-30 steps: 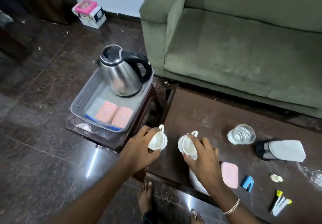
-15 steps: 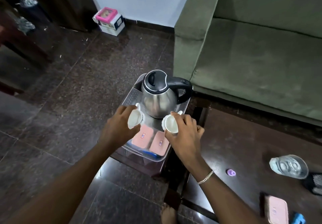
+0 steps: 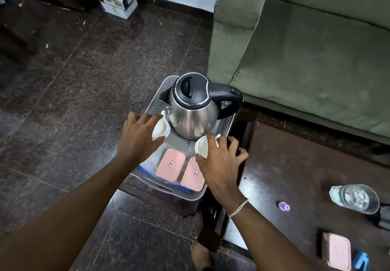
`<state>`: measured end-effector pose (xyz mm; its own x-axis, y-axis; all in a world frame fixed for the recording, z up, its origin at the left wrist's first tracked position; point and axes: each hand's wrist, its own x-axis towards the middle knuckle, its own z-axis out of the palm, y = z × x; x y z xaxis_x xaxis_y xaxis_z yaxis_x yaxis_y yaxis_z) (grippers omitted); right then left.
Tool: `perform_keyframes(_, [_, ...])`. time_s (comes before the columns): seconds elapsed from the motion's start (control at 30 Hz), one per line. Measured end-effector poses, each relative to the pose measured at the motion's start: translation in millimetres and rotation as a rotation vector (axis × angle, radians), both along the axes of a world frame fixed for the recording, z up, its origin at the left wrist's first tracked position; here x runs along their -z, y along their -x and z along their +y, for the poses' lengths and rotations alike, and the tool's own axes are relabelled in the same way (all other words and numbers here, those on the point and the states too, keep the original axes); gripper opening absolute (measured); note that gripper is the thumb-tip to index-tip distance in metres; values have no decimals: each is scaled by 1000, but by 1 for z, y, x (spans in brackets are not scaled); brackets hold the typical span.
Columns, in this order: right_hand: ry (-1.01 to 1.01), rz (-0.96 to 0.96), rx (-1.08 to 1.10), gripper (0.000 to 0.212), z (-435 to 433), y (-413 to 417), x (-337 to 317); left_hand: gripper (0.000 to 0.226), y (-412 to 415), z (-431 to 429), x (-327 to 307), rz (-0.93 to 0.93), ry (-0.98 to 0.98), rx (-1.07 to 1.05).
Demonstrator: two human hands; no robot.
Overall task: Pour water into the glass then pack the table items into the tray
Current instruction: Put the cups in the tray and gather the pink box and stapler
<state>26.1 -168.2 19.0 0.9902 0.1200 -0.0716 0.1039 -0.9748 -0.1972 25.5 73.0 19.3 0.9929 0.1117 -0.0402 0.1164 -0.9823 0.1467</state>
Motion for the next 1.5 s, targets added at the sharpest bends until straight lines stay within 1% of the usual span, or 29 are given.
perform_keyframes(0.13, [-10,-12,-4,58,-1,2,4,60,-2,0,4,-11,16,-31])
perform_keyframes(0.27, [-28,-21,0,63,-2,5,6,63,-4,-1,5,-37,16,-24])
perform_keyframes(0.37, [-50,-24,-6,68,-7,8,4,76,-3,-5,3,-44,4,-34])
perform_keyframes(0.43, [-67,-22,-22,74,-12,11,1,89,1,-9,3,-36,37,-70])
perform_keyframes(0.47, [-78,-30,-21,74,-16,14,-1,91,3,-13,2,-49,54,-83])
perform_keyframes(0.5, [-96,-46,-14,73,-21,16,-4,87,5,-18,1,-83,61,-83])
perform_keyframes(0.57, [-147,-82,11,67,-34,23,-9,65,12,-32,-4,-200,75,-27])
perform_keyframes(0.63, [-186,-100,37,61,-53,30,-13,45,18,-50,-11,-284,114,84])
perform_keyframes(0.7, [-209,-99,57,58,-78,39,-14,39,23,-75,-18,-301,176,186])
perform_keyframes(0.8, [-246,-65,97,54,-127,55,-12,36,29,-125,-27,-310,240,306])
perform_keyframes(0.9, [-229,-34,136,52,-184,76,-10,38,38,-182,-27,-266,294,415])
perform_keyframes(1.07, [-281,34,215,49,-277,112,-6,45,60,-280,-14,-85,382,518])
perform_keyframes(1.23, [-255,90,280,49,-368,150,3,46,92,-380,3,86,458,549])
perform_keyframes(1.37, [-195,170,338,52,-438,173,16,60,113,-457,28,220,443,592])
perform_keyframes(1.5, [-161,214,429,49,-494,190,37,80,125,-516,56,283,369,648])
